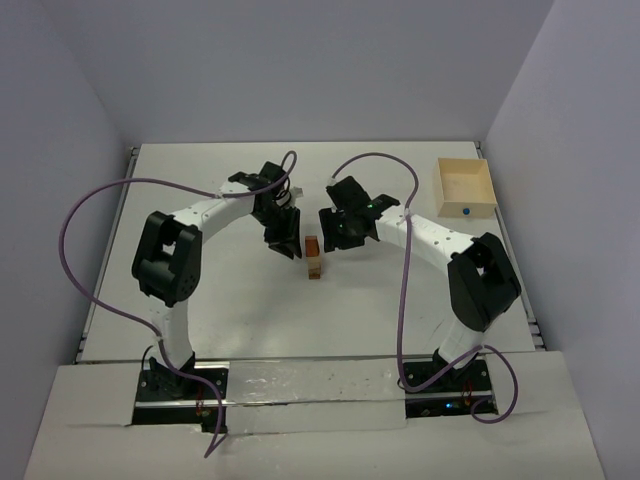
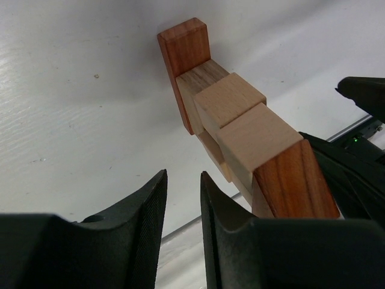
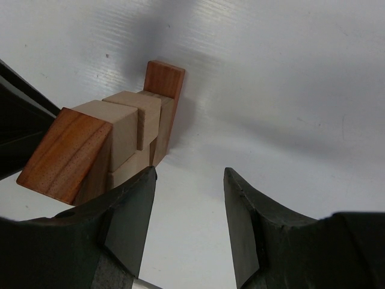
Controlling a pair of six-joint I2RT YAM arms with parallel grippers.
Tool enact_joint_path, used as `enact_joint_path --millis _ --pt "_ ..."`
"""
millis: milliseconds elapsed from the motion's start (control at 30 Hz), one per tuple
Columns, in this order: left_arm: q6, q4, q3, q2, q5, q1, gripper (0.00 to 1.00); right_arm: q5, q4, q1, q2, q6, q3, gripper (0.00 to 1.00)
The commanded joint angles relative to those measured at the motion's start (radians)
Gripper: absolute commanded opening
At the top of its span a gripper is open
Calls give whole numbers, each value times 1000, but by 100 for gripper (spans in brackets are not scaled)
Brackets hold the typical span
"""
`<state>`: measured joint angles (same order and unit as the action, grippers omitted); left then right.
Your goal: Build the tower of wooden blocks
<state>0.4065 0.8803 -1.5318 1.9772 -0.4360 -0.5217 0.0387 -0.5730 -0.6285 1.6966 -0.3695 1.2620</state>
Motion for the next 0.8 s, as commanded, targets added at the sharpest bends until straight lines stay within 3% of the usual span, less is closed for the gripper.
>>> enact_joint_path --millis 0,433,767 --pt "-9 9 -15 11 -37 0 32 -6 15 6 -37 3 16 57" --pt "-7 9 -41 42 -72 -6 44 -2 15 10 -38 3 14 58" --pt "-6 8 -48 49 -64 -8 44 0 15 10 -35 1 19 58"
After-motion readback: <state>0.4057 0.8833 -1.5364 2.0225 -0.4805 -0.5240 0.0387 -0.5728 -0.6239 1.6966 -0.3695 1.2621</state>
